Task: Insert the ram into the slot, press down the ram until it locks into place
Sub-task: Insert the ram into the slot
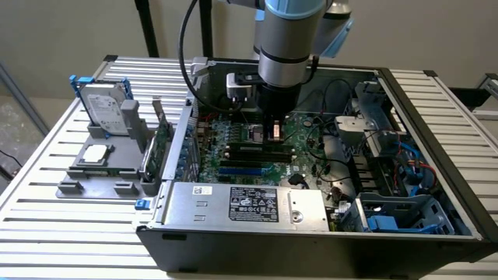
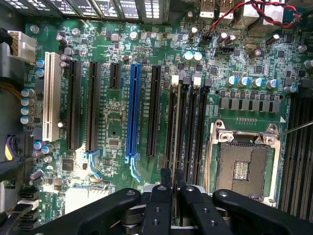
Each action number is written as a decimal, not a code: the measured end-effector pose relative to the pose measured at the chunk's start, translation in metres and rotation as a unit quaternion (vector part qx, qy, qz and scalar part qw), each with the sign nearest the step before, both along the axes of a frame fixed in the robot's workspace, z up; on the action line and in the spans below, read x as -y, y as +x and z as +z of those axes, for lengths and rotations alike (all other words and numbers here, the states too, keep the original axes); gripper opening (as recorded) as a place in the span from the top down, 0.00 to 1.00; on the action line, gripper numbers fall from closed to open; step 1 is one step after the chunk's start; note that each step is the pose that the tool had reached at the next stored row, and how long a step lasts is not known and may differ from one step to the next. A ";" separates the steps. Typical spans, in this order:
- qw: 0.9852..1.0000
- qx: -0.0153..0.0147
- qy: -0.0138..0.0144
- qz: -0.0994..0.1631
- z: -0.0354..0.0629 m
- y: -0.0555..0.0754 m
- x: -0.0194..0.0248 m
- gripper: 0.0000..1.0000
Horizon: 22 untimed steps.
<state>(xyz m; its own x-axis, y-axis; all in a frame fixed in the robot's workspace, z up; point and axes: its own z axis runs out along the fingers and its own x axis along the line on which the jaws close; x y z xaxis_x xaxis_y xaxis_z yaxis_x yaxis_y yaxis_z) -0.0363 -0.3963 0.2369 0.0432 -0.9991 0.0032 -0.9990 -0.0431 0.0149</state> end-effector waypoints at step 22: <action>1.000 0.000 -0.007 0.000 -0.0051 0.000 -0.0009 0.86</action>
<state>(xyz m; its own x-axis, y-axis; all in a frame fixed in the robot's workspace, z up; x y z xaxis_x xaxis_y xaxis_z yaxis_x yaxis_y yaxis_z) -0.0363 -0.3954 0.2318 0.0432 -0.9989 0.0163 -0.9990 -0.0429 0.0150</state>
